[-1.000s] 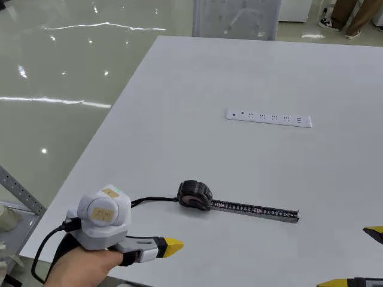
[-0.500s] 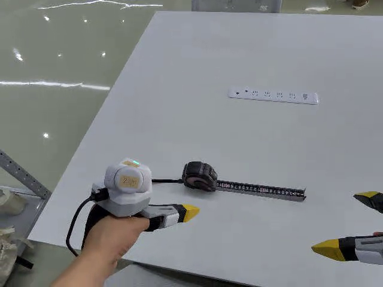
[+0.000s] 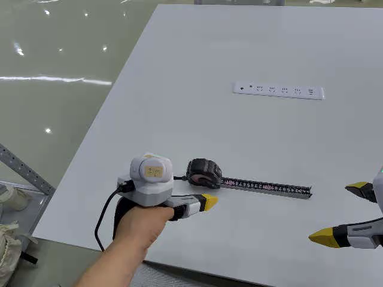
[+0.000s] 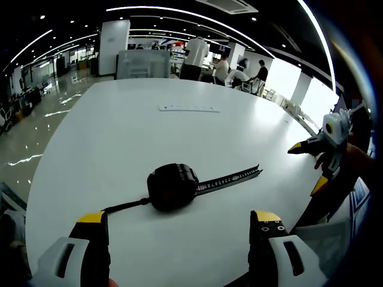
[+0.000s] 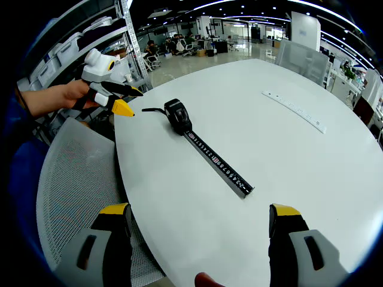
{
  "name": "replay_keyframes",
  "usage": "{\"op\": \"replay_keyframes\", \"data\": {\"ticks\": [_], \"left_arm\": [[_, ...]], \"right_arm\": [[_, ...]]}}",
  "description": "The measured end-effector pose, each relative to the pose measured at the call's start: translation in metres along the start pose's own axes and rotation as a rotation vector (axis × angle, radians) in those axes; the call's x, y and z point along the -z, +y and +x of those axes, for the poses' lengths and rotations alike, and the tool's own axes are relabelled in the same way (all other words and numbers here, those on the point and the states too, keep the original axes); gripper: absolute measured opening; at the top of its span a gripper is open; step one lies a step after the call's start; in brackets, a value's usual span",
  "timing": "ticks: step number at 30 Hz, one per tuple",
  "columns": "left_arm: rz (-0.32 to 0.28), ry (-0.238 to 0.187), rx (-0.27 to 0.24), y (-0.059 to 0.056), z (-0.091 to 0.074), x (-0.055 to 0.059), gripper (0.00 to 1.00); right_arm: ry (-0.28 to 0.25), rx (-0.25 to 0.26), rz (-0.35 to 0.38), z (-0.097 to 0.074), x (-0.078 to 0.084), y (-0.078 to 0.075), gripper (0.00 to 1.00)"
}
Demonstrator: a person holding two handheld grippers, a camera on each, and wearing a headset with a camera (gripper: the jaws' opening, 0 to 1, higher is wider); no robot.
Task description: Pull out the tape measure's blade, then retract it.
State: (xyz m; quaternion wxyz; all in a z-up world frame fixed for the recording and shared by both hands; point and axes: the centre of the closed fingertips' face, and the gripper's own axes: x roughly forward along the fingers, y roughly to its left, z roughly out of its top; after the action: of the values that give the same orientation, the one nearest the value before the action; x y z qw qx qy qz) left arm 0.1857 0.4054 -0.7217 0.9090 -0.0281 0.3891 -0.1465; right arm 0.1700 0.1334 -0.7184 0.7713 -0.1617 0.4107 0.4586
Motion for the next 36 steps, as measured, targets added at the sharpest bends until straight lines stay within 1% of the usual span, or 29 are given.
{"op": "replay_keyframes", "data": {"ticks": [3, 7, 12, 17, 19, 22, 23, 27, 29, 36], "left_arm": [[-0.01, -0.003, -0.011, 0.001, 0.005, -0.003, 0.94], [-0.037, -0.003, -0.016, 0.004, 0.012, -0.005, 0.94], [-0.052, -0.003, -0.023, 0.003, 0.02, -0.009, 0.94], [-0.066, -0.007, -0.048, 0.005, 0.029, -0.012, 0.93], [-0.069, -0.002, -0.052, 0.004, 0.032, -0.011, 0.93], [-0.076, 0.003, -0.057, 0.004, 0.037, -0.01, 0.93], [-0.077, 0.011, -0.061, 0.004, 0.04, -0.008, 0.93], [-0.1, 0.015, -0.06, 0.003, 0.046, -0.007, 0.92], [-0.101, 0.019, -0.062, 0.004, 0.051, -0.007, 0.91], [-0.121, 0.023, -0.067, 0.004, 0.062, -0.008, 0.9]], "right_arm": [[0.009, -0.011, -0.005, 0.005, 0.0, -0.002, 0.91], [0.02, -0.021, -0.014, 0.01, -0.001, -0.007, 0.91], [0.039, -0.031, -0.036, 0.017, 0.0, -0.013, 0.9], [0.06, -0.041, -0.056, 0.022, 0.003, -0.021, 0.89], [0.067, -0.044, -0.064, 0.024, 0.005, -0.023, 0.88], [0.061, -0.055, -0.076, 0.027, 0.005, -0.026, 0.85], [0.07, -0.057, -0.082, 0.029, 0.007, -0.027, 0.85], [0.092, -0.067, -0.107, 0.035, 0.01, -0.032, 0.84], [0.099, -0.071, -0.112, 0.037, 0.01, -0.034, 0.83], [0.132, -0.089, -0.153, 0.047, 0.014, -0.041, 0.81]]}}
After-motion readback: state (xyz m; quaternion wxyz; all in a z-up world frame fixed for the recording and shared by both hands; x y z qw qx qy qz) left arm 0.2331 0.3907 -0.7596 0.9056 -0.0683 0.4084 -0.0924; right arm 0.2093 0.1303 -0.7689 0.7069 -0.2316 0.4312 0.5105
